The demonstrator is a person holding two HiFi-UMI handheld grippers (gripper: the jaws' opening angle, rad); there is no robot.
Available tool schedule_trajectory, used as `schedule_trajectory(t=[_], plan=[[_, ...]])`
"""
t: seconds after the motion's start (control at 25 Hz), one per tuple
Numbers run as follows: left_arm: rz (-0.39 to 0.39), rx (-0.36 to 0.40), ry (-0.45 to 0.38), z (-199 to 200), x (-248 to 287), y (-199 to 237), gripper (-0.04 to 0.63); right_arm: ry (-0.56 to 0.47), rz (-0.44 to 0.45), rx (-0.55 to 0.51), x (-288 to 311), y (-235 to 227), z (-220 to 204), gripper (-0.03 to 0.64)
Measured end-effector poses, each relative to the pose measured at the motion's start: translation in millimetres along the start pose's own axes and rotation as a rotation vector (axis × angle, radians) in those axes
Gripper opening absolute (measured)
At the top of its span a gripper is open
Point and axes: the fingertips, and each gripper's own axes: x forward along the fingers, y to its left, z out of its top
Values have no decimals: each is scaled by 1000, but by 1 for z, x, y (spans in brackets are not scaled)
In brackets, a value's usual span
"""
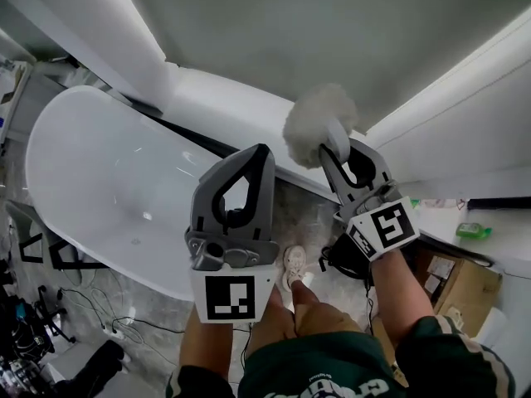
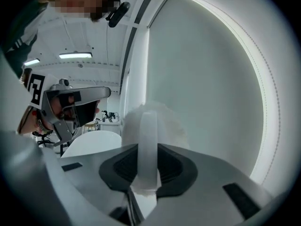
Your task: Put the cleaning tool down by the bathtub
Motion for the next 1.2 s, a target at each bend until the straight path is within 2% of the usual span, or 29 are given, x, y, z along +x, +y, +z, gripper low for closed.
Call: schedule_trajectory(t=[0.28,0.52,1.2], plan=[[28,-48,33,-26,-8,17,8,80,48,-15,32,16,-24,94],[44,-55,54,-41,-10,28,8,147,80,25,60,20,-48,94],[87,-92,147,-99,-8,47,8,369,180,-7,136,20,-123,94]])
